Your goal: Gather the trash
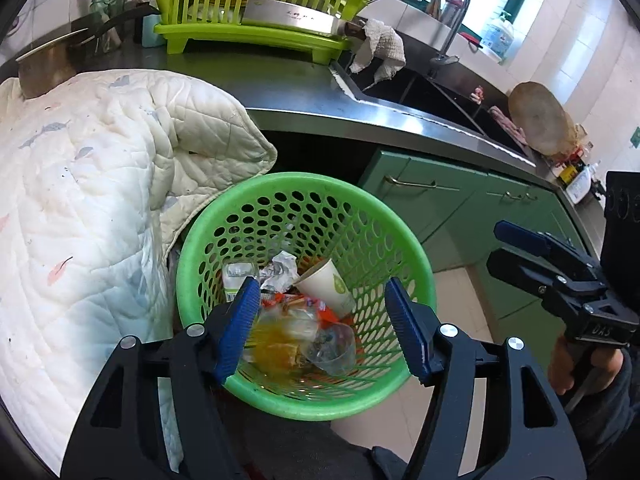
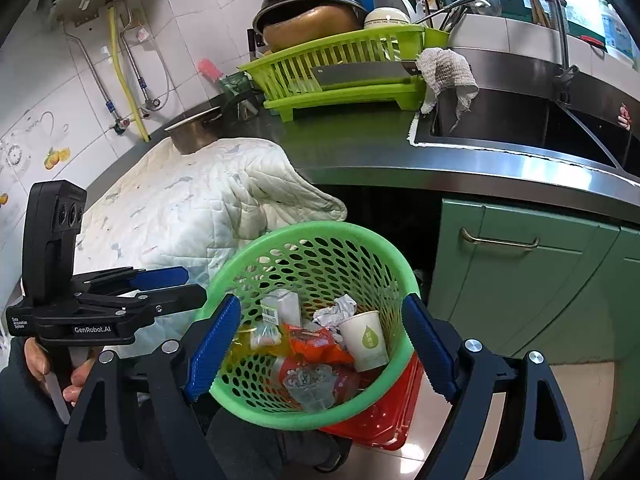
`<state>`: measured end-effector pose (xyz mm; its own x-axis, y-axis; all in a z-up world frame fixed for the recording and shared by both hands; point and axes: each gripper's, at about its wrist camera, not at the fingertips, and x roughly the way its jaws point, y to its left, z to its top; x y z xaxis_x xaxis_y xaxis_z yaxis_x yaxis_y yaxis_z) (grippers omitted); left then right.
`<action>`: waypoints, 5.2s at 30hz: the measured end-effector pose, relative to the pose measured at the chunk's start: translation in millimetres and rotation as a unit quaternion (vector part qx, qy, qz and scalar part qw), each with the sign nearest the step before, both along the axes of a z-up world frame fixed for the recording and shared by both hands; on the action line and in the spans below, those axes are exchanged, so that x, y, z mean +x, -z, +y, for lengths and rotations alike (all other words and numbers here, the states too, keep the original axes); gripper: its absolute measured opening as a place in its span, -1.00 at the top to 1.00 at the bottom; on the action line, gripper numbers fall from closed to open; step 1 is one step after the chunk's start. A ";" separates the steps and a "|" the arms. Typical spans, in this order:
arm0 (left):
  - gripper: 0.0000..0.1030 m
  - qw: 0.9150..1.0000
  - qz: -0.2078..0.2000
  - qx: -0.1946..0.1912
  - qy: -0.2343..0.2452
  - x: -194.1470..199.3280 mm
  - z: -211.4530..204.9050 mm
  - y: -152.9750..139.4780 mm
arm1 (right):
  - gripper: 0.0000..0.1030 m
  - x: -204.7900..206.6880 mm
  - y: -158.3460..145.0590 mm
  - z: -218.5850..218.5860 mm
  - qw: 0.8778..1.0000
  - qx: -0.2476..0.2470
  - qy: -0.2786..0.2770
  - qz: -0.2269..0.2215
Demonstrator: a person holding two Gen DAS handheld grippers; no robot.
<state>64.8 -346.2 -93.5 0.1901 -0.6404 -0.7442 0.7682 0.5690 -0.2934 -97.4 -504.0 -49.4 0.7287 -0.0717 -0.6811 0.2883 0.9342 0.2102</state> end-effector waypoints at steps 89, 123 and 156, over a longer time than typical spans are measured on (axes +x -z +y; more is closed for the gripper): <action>-0.90 0.891 -0.183 0.040 -0.413 -29.1 323.1 -98.8 | -0.81 101.2 -58.2 233.4 0.980 -0.075 -0.181 -0.043; -0.90 0.896 -0.182 0.037 -0.404 -33.1 321.4 -97.9 | -0.82 101.2 -59.2 242.5 0.978 -0.087 -0.185 -0.041; -0.90 0.895 -0.182 0.039 -0.405 -34.9 320.3 -96.3 | -0.82 101.6 -59.5 246.2 0.977 -0.086 -0.189 -0.041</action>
